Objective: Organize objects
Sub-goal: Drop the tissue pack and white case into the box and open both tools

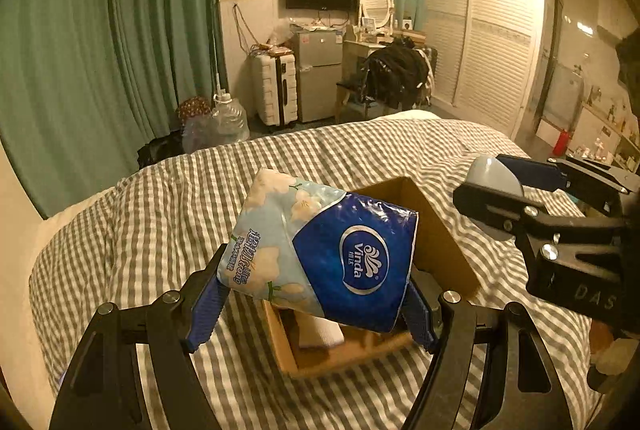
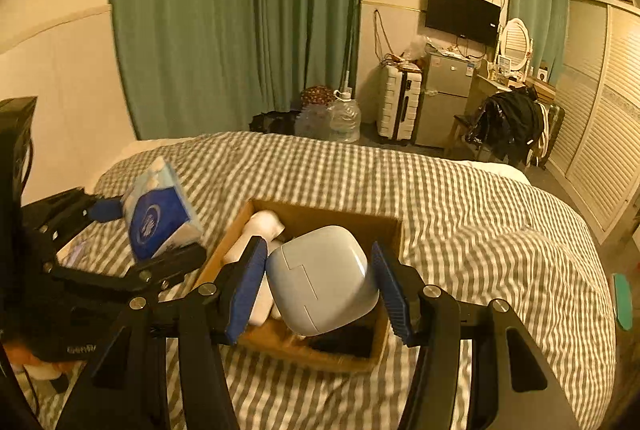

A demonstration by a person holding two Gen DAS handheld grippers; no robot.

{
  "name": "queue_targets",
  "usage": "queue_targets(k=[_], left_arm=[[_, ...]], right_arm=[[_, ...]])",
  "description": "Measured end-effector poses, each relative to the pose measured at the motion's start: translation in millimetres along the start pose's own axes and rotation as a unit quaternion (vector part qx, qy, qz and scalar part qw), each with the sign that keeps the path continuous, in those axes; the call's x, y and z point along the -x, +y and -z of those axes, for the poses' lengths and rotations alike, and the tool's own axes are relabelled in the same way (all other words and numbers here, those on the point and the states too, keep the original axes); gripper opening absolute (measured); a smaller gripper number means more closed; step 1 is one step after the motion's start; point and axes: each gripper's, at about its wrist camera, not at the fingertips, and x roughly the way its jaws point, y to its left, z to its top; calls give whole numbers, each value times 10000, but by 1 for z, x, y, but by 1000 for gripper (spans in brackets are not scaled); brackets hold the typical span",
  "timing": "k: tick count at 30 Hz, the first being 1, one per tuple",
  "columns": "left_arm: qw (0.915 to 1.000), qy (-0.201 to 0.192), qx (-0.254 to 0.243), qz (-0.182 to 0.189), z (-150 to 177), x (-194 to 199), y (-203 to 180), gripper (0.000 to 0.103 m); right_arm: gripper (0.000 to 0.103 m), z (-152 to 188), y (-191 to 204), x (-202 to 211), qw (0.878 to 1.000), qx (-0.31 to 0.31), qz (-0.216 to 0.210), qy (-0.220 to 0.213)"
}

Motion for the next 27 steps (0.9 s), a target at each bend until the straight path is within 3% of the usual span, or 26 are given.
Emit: queue_targets(k=[8, 16, 21, 27], left_arm=[[9992, 387, 67, 118, -6, -81, 4, 77], [9970, 706, -157, 264, 11, -137, -4, 77], [9963, 754, -37, 406, 24, -151, -2, 77], [9963, 705, -30, 497, 33, -149, -1, 81]], right_arm=[[54, -25, -23, -91, 9993, -172, -27, 328], [55, -5, -48, -164, 9966, -394, 53, 716], [55, 16, -58, -180, 9943, -475, -62, 957], [56, 13, -54, -163, 9975, -406, -62, 583]])
